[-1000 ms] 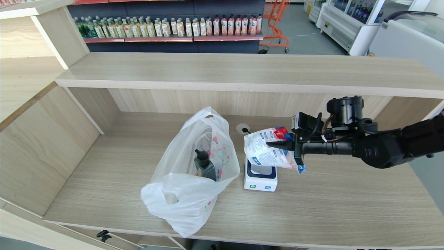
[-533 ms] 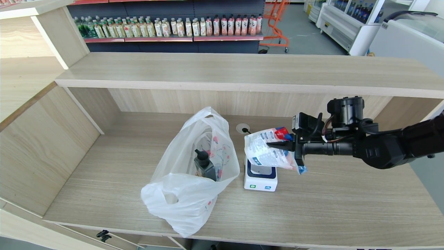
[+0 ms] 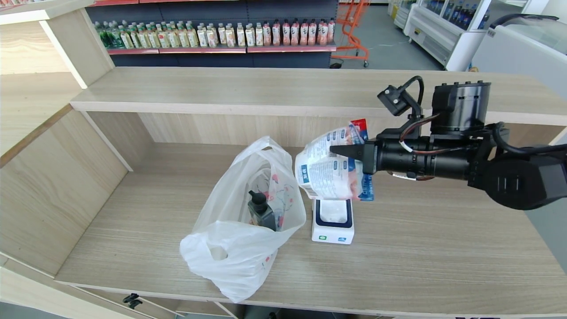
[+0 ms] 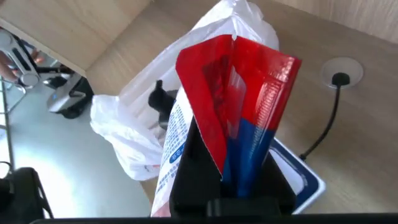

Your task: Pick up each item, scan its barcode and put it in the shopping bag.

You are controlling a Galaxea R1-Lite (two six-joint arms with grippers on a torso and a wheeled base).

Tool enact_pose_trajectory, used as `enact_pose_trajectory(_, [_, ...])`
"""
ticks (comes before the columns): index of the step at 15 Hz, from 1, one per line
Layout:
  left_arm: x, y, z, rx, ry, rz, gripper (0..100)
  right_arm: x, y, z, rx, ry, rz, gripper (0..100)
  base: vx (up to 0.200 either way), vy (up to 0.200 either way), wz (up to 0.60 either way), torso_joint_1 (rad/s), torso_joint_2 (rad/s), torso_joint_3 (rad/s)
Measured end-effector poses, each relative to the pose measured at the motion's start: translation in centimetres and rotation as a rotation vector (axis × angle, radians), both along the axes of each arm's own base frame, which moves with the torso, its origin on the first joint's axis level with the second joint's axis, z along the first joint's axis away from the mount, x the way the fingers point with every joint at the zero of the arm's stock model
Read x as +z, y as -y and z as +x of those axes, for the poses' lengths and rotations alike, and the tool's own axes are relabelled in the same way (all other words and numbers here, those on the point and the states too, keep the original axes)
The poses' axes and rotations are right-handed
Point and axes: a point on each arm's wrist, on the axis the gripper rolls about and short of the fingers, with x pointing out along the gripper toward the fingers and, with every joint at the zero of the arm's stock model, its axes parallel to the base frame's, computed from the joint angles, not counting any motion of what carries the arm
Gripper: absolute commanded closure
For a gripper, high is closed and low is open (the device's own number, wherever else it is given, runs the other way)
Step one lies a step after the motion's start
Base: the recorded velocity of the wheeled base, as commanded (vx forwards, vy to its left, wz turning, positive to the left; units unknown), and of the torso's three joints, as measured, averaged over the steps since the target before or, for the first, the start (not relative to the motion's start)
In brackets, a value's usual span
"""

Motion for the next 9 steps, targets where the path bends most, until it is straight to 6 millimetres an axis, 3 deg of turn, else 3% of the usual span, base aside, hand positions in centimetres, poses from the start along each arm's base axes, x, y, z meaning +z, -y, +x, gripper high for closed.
enact_pose_trajectory(4, [0.0, 0.0, 0.0, 0.0, 0.0, 0.0, 0, -2.8, -3.2, 0.7, 0.035, -0.086, -0.019, 100, 0.0, 0.0, 0.0, 0.0, 0.0, 0.0])
enact_pose_trajectory(9, [0.0, 0.0, 0.0, 0.0, 0.0, 0.0, 0, -6.0, -5.0, 3.4, 0.058, -0.071, -0.091, 100, 0.0, 0.0, 0.0, 0.0, 0.0, 0.0])
